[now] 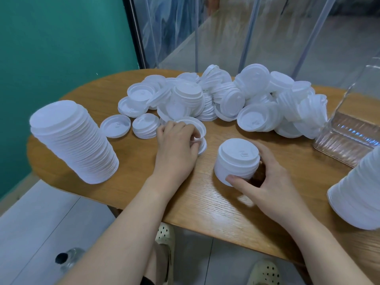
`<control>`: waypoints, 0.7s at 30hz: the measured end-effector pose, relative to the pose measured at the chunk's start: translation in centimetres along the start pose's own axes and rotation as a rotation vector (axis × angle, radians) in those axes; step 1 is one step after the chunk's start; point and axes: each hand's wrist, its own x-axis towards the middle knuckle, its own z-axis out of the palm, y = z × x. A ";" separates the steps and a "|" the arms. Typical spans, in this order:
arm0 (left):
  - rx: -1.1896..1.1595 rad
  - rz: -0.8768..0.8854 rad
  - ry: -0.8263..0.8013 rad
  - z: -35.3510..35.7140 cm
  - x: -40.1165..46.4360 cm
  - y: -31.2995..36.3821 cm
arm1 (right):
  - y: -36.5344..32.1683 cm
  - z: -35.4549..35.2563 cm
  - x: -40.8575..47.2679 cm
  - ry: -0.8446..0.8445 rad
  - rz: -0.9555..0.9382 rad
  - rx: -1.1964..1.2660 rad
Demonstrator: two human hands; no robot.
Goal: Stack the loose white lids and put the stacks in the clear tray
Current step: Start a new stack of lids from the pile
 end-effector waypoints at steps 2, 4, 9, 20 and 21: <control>-0.073 -0.041 -0.014 -0.7 -0.5 -0.3 | -0.1 0.0 0.0 0.007 0.006 -0.001; -0.162 -0.070 -0.026 -1.3 -1.0 -0.7 | -0.3 0.1 0.0 0.027 0.023 0.007; -0.328 -0.047 0.064 -3.1 -2.0 -0.8 | -0.6 0.4 0.3 0.128 0.022 0.100; -0.589 -0.277 0.189 -3.7 -1.8 -0.9 | -0.7 0.7 0.5 0.138 0.019 0.155; -0.566 -0.290 0.180 -3.6 -1.7 -1.2 | -0.7 0.6 0.5 0.136 0.020 0.154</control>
